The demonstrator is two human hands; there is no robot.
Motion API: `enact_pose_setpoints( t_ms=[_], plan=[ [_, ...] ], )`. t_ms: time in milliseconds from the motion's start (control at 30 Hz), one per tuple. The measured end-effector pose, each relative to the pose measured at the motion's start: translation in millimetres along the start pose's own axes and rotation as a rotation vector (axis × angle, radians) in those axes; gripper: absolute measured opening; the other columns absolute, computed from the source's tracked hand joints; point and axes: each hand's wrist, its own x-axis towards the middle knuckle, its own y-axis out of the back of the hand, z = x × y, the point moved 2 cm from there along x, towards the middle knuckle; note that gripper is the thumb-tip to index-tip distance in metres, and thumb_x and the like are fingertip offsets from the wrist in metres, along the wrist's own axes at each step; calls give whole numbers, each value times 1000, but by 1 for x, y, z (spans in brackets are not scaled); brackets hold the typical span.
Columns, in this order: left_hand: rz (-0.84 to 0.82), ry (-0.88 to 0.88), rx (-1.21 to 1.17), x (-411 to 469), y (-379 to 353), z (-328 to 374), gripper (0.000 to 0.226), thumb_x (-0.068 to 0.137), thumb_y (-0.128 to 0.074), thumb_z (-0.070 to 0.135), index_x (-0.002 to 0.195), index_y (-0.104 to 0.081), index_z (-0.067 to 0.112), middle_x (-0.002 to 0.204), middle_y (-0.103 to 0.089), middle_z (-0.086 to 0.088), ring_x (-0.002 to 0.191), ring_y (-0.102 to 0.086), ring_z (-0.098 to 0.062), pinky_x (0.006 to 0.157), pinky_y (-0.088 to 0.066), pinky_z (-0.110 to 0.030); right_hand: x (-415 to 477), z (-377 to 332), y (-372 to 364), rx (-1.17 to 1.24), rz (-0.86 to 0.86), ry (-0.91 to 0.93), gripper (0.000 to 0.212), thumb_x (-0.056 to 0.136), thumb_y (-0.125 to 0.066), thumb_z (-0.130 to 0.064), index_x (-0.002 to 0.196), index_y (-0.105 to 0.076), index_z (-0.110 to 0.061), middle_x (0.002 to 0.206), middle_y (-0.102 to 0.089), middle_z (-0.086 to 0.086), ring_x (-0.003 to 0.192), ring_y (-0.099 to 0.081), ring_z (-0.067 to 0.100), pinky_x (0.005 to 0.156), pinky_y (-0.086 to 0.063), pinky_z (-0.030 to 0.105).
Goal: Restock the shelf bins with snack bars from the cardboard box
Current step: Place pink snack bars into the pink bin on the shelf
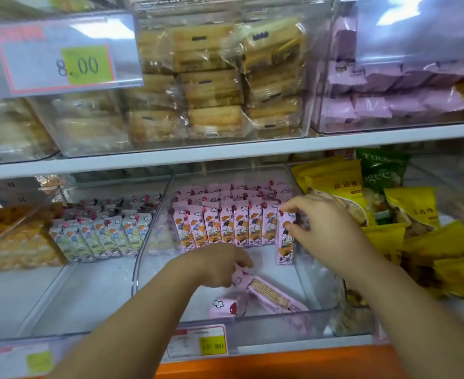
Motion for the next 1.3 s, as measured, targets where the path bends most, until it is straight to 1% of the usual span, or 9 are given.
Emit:
enact_pose_setpoints(
  t_ms=[100, 233, 367, 533, 733, 933, 1033, 1100, 1300],
  plan=[
    [-3, 49, 92, 2, -6, -3, 59, 87, -49, -11, 132, -54, 25, 140, -50, 2, 123, -50, -20, 98, -45, -32, -5, 3, 3, 76, 15, 24, 30, 84, -68, -14, 112, -68, -22, 112, -67, -6, 110, -53, 15, 95, -43, 32],
    [208, 97, 120, 4, 0, -6, 36, 93, -55, 12, 124, -60, 30, 123, -62, 4, 104, -59, -17, 80, -52, -31, -10, 3, 4, 116, 31, 56, 26, 83, -68, -11, 108, -69, -19, 105, -67, -6, 100, -52, 9, 85, -37, 22],
    [512, 86, -259, 9, 15, -1, 45, 87, -68, 24, 130, -55, 18, 119, -64, 0, 95, -65, -19, 83, -55, -32, -12, 3, 6, 136, 41, 77, 23, 84, -67, -12, 106, -70, -18, 104, -67, -6, 97, -52, 8, 83, -36, 21],
    [695, 137, -394, 28, 18, 17, 31, 81, -73, 34, 93, -53, 14, 87, -64, -1, 73, -58, -17, 65, -47, -31, -17, 7, 9, 134, 122, 139, 19, 78, -73, -5, 94, -73, -15, 90, -70, -3, 87, -62, 18, 79, -49, 32],
    [764, 180, -386, 47, 21, 31, 48, 78, -74, 46, 67, -36, 17, 62, -51, -1, 54, -44, -12, 44, -26, -28, -23, 11, 10, 116, 176, 187, 14, 73, -63, -18, 85, -71, -18, 75, -67, -6, 77, -56, 15, 70, -43, 26],
    [523, 171, -658, 41, 20, 16, 19, 85, -70, 29, 81, -58, 14, 81, -68, -5, 78, -69, -22, 70, -58, -38, -23, 14, 9, 123, 166, 193, 16, 74, -61, -19, 87, -71, -18, 69, -56, -15, 76, -45, 7, 69, -34, 23],
    [167, 30, -590, 19, 14, 7, 6, 90, -64, 18, 93, -62, 22, 102, -65, 2, 96, -62, -19, 78, -52, -28, -24, 13, 9, 142, 152, 211, 16, 75, -63, -17, 89, -72, -16, 67, -41, -28, 77, -36, -1, 68, -31, 18],
    [-58, -38, -408, 8, 2, 7, 28, 88, -66, 22, 116, -61, 23, 122, -58, 6, 109, -53, -12, 82, -39, -18, -25, 14, 9, 141, 137, 225, 15, 75, -68, -11, 89, -71, -16, 69, -38, -31, 77, -34, -2, 67, -30, 14],
    [-69, -73, -279, 12, -10, 12, 38, 84, -72, 22, 120, -62, 18, 115, -59, 4, 102, -53, -14, 78, -38, -18, -25, 12, 9, 142, 116, 217, 18, 76, -74, -7, 91, -72, -16, 67, -40, -30, 80, -39, 4, 73, -30, 12]
  ],
)
